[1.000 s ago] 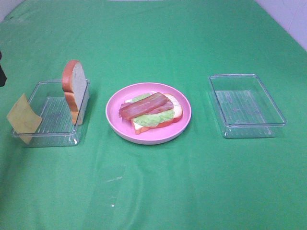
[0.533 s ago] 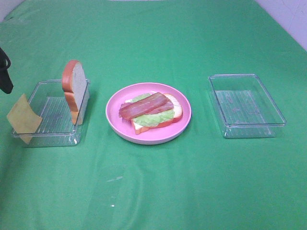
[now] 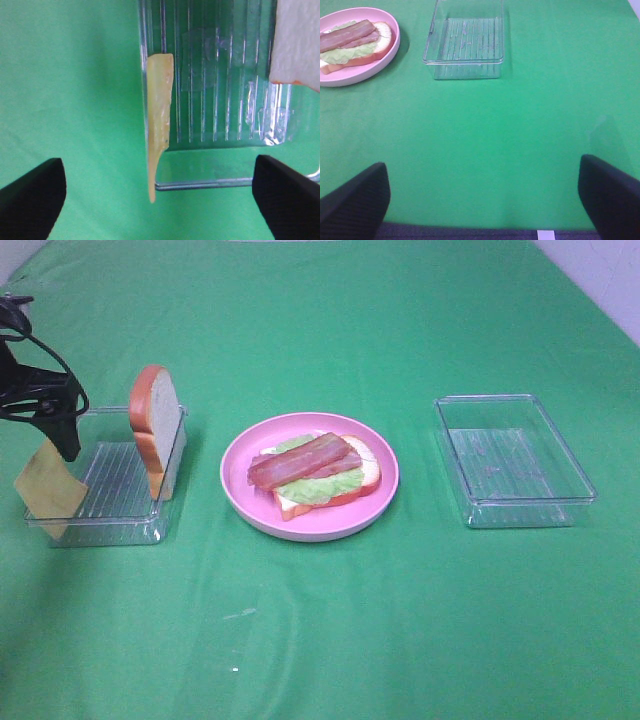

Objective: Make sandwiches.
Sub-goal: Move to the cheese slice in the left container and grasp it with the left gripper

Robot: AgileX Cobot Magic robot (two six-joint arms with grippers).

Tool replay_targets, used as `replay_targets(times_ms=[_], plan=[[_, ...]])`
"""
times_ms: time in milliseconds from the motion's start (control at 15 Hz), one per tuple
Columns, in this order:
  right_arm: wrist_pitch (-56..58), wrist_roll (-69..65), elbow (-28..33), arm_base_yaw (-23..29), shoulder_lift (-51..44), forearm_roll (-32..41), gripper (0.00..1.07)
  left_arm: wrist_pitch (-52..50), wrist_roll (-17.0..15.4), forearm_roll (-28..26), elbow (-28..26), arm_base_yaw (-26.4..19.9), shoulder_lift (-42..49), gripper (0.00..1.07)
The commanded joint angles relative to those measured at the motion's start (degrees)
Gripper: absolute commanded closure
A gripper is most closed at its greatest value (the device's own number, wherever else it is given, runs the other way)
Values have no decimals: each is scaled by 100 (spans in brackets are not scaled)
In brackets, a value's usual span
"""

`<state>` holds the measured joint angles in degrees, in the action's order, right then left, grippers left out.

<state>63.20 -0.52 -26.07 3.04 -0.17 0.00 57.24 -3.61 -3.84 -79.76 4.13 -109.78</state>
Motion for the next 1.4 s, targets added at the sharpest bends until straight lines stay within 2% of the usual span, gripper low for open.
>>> replay_targets(times_ms=[67,400,800,1067,1267,1400], plan=[[6,52,-11,-29,-189,0,10,103,-92,17,-172,40,-183,14],[6,52,-11,-29,-189,0,10,97,-86,17,-189,40,-516,14],[6,52,-11,-29,-189,0,10,34,17,34,-183,40,-710,19],[6,52,-11,-29,-189,0,10,-92,17,40,-183,40,-710,47],[6,52,-11,-29,-189,0,10,-183,-29,40,-183,40,-710,81],[6,52,-11,-29,-189,0,10,-183,-29,40,-183,40,-710,96]])
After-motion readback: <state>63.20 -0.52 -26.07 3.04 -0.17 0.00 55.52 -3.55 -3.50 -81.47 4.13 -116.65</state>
